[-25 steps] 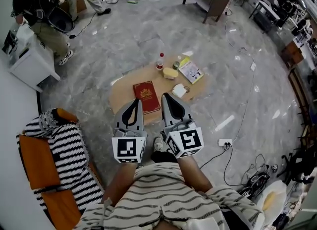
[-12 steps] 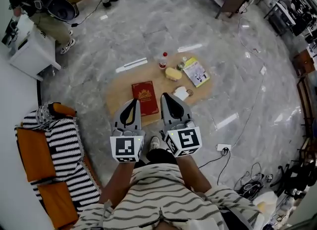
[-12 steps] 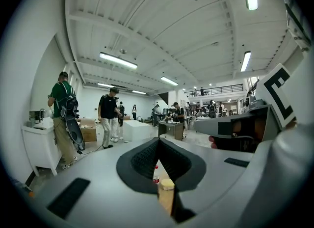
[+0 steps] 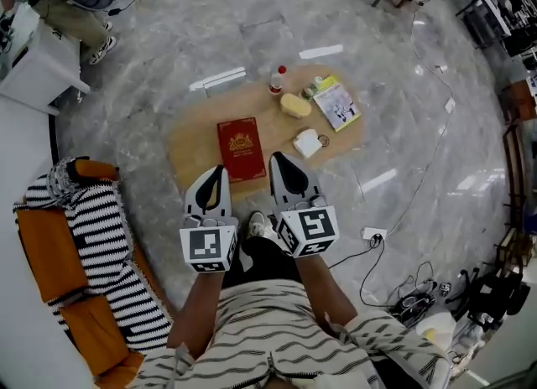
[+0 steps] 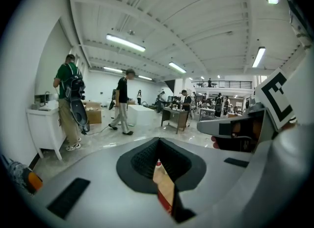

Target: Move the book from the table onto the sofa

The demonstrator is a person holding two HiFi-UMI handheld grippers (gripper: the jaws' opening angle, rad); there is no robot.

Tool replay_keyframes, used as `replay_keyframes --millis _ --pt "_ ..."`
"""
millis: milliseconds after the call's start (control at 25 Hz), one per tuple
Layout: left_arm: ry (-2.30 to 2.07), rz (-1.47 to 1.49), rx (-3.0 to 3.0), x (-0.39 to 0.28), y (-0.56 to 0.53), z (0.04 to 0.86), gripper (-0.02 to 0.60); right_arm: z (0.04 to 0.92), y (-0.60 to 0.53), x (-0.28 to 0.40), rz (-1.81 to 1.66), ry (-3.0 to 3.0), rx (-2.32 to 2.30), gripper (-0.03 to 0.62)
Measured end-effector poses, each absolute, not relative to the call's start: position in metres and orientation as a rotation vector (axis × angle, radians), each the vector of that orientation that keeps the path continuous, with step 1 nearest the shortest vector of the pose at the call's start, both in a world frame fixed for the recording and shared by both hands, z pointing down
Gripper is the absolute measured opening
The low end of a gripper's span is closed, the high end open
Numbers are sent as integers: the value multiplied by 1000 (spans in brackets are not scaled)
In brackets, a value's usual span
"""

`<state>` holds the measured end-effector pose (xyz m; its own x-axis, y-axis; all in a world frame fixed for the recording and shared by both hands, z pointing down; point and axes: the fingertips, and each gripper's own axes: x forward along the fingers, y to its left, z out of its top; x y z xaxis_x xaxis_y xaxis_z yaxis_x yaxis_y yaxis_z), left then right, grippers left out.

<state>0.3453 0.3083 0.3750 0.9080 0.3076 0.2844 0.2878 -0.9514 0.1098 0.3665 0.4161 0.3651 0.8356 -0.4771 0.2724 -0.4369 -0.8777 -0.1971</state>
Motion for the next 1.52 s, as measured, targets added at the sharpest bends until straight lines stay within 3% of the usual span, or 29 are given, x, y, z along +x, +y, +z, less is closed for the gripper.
replay_keyframes --millis 560,680,800,1520 --pt "492 691 2872 382 300 489 8 483 413 397 -717 629 -2849 17" --pt "484 740 2837 387 300 514 27 512 412 401 -793 635 -2805 95" --pt "481 791 2804 390 300 540 57 538 412 404 -835 623 -2776 97" --pt "425 1012 2522 411 287 686 174 685 405 434 -1073 638 -2565 242"
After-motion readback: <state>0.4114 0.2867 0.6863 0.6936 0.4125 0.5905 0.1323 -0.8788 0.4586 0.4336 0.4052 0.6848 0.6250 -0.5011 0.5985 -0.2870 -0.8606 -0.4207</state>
